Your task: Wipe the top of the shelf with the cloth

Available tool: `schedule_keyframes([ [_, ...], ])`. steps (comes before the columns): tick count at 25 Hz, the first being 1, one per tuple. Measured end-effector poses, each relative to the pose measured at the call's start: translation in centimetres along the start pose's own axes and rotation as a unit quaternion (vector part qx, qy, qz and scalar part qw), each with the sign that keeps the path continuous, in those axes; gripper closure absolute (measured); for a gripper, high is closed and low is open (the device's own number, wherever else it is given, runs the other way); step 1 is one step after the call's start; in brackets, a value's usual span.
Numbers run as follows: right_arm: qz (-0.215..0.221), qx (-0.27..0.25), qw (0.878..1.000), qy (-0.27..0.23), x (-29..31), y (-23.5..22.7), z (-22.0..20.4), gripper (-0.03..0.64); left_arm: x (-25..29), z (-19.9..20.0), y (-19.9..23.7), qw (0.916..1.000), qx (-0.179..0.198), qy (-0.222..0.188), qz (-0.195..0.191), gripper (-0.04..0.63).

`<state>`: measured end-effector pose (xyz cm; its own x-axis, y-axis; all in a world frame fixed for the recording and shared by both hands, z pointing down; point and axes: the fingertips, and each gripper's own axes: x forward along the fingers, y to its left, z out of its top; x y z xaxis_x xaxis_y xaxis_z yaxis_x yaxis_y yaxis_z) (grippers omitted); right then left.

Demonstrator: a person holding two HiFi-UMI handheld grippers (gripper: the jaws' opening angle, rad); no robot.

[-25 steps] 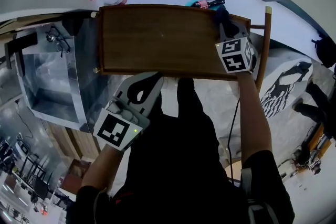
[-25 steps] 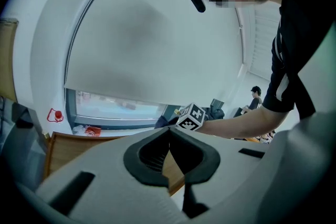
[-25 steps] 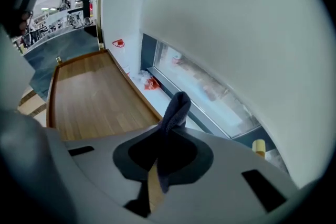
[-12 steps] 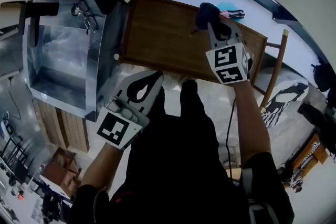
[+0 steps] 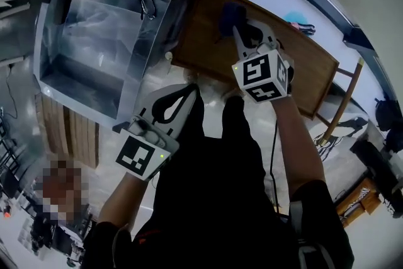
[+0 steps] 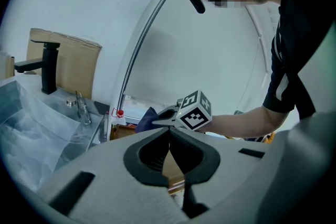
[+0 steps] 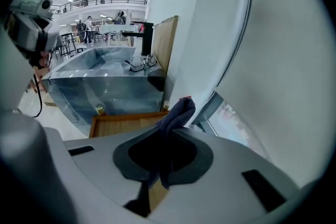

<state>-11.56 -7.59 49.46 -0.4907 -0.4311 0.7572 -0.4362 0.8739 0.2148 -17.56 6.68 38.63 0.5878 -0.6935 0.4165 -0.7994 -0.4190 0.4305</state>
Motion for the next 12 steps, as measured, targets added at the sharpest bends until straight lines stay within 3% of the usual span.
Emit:
schedule_keyframes([
  [5,0.032,-0.013,0.999,0.004,3.3,3.8,1.5,0.591,-1.7,-0.6,2.0,0.9999,-0.009,0.000,0.012,0.575],
  [12,0.073,-0.012,0.997,0.034,8.1,8.0,0.4,0.591,-2.9,-1.6,3.7,0.9996,-0.020,0.005,0.020,0.575],
])
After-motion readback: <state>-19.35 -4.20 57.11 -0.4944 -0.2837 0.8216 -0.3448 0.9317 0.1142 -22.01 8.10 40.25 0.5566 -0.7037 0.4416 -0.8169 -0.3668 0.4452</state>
